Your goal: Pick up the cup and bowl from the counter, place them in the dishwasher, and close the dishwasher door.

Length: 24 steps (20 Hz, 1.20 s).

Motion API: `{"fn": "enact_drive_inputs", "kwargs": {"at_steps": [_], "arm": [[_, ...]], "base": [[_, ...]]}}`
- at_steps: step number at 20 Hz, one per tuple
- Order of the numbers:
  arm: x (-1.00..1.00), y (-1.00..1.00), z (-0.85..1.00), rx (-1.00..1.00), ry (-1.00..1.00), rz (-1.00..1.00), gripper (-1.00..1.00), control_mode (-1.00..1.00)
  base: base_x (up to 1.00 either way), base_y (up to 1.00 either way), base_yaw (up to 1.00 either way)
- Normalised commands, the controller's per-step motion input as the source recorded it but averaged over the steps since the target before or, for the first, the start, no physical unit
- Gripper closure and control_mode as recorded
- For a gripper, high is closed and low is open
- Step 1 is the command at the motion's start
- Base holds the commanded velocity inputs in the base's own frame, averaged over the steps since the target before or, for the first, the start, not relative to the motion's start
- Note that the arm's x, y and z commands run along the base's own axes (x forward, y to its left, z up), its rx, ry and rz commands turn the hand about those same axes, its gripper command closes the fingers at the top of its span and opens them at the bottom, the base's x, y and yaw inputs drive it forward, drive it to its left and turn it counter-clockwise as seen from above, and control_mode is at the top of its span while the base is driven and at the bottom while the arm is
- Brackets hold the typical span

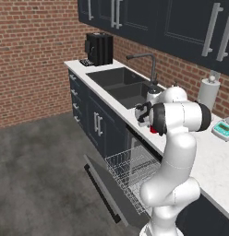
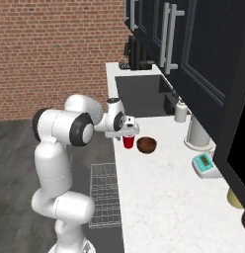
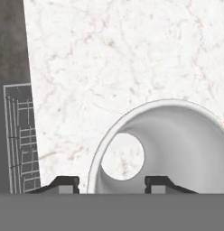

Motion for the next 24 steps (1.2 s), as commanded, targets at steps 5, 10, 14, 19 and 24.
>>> {"fn": "enact_drive_inputs", "kwargs": {"at_steps": [5, 10, 14, 19, 24], "arm": [[-0.16, 0.00, -0.05, 0.00, 0.00, 0.00, 1.00, -1.00], [-0.58, 0.07, 0.00, 0.00, -0.03, 0.00, 1.00, -1.00], [-0.94, 0.38, 0.00, 0.00, -0.10, 0.01, 1.00, -1.00], [-1.00, 0.75, 0.00, 0.00, -0.09, 0.05, 1.00, -1.00], [-0.97, 0.97, 0.00, -0.01, -0.03, 0.04, 1.00, -1.00]], "base": [[0.00, 0.00, 0.00], [0.00, 0.00, 0.00], [0.00, 0.00, 0.00], [0.00, 0.00, 0.00], [0.00, 0.00, 0.00]]}}
